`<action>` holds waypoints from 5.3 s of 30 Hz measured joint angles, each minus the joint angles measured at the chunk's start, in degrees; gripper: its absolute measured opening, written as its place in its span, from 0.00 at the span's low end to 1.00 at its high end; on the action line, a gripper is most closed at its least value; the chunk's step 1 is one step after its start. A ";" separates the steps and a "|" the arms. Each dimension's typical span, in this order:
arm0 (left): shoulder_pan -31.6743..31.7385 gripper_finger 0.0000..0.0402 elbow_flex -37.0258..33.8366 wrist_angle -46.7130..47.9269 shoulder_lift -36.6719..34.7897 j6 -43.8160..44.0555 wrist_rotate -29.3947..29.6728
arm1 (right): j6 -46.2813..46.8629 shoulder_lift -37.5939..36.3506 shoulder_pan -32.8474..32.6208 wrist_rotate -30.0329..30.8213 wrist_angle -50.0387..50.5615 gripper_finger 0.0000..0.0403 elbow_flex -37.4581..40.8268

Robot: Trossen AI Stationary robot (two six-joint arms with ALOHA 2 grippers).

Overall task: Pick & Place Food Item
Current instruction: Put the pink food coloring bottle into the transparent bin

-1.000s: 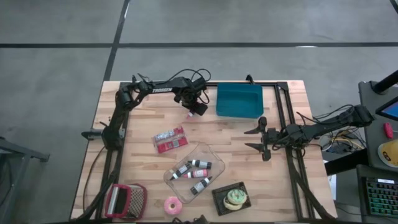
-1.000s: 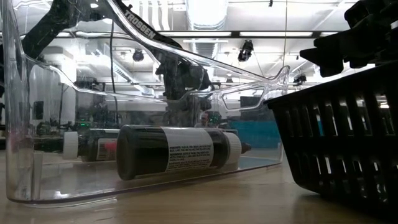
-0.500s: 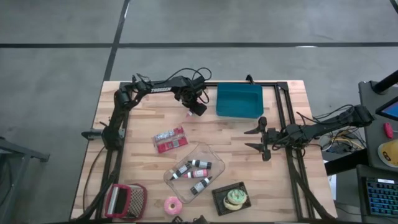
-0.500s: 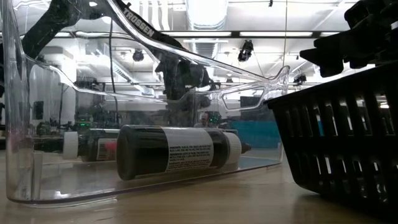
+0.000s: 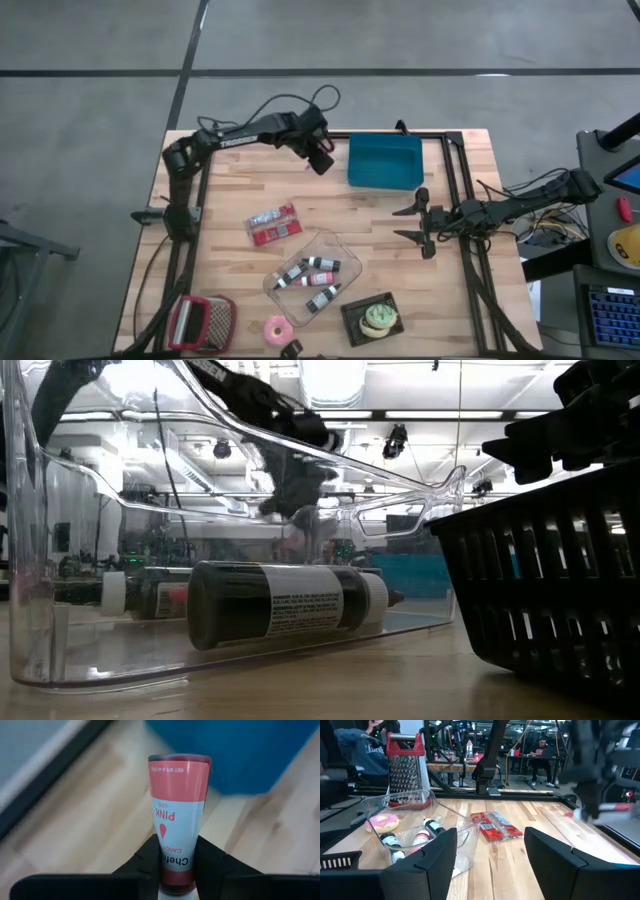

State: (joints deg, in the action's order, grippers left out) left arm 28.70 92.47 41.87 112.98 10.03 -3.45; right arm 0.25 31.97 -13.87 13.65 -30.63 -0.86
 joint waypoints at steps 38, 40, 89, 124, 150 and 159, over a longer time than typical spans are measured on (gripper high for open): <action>-10.27 0.21 -58.67 -67.14 -45.71 -8.22 -16.85 | -0.22 0.06 0.02 0.00 -0.09 0.56 0.00; -12.71 0.21 -59.42 -66.79 -45.80 -8.06 -16.73 | -0.06 0.07 0.02 0.01 -0.10 0.56 0.00; -42.77 0.21 -32.94 -21.28 -21.76 -1.96 -7.98 | -0.24 0.05 0.00 1.49 -0.07 0.56 0.00; -43.88 0.21 -25.07 -10.93 -15.66 -7.29 -9.63 | -0.24 0.07 0.00 1.46 0.04 0.56 0.00; -44.87 0.21 -25.23 -11.02 -13.47 -7.91 -14.60 | -0.26 0.04 0.02 1.46 -0.11 0.56 0.00; -45.34 0.21 -24.97 -12.93 -9.51 -7.19 -17.17 | -0.24 -0.02 0.02 1.49 -0.13 0.56 0.02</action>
State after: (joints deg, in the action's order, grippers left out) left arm -16.64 67.51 28.94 103.47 2.84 -20.62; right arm 0.01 31.94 -13.85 15.14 -30.76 -0.84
